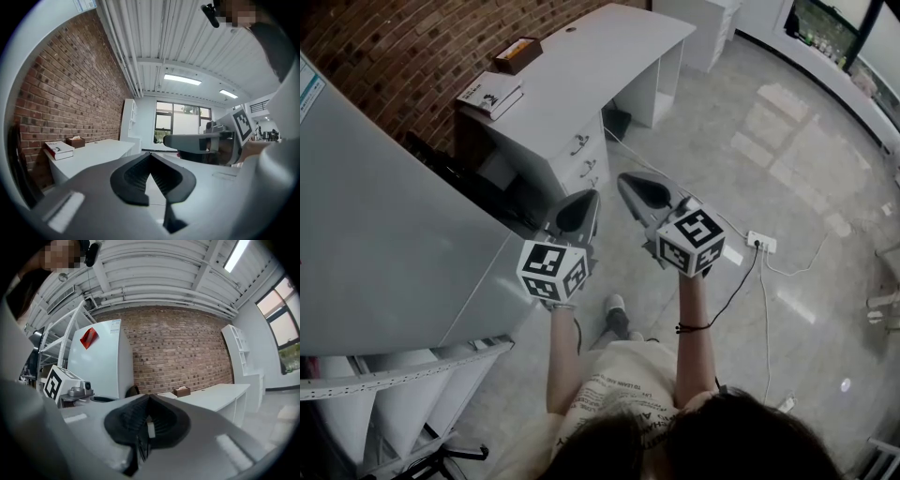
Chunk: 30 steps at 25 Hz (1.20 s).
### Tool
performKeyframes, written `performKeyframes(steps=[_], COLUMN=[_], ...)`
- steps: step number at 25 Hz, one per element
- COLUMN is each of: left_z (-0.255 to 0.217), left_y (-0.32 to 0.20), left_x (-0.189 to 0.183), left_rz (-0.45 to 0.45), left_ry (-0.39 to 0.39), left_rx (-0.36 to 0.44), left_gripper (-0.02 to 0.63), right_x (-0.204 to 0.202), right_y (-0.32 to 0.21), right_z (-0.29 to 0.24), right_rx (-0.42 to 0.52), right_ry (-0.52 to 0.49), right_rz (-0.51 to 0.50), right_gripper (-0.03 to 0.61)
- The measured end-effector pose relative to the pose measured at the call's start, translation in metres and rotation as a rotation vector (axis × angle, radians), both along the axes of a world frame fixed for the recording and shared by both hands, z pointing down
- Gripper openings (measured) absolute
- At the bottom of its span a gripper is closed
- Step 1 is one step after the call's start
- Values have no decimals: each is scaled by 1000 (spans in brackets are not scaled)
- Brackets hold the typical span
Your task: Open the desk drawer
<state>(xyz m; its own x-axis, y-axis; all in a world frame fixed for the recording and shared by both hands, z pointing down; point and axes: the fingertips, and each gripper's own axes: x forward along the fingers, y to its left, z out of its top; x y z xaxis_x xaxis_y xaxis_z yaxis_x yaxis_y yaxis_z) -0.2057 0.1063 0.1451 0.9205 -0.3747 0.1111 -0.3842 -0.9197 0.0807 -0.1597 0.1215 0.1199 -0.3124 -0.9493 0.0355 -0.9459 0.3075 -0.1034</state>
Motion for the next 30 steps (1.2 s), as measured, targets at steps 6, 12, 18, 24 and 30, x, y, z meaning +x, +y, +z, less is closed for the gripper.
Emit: performKeyframes(steps=[6,12,18,24,30], left_z=[0,-3,-4,0,15], left_y=[-37,-62,-74,-86,-100], left_x=[19,37,45,52,67], left_rz=[38,78,99,101,82], left_ry=[-6,14,18,19,-22], left_rx=[12,7,19,24,18], left_gripper=[-1,-2,-1,-1,0], right_x=[15,29,33,41,67], right_y=[-36,-59,-72,-84,-100], right_z=[2,3,6,14,26], right_rx=[-7,-15,-13,-23,-50], right_ry=[3,13,24,14,-2], right_rz=[27,64,78,82,79], right_gripper=[2,2,2,2,2])
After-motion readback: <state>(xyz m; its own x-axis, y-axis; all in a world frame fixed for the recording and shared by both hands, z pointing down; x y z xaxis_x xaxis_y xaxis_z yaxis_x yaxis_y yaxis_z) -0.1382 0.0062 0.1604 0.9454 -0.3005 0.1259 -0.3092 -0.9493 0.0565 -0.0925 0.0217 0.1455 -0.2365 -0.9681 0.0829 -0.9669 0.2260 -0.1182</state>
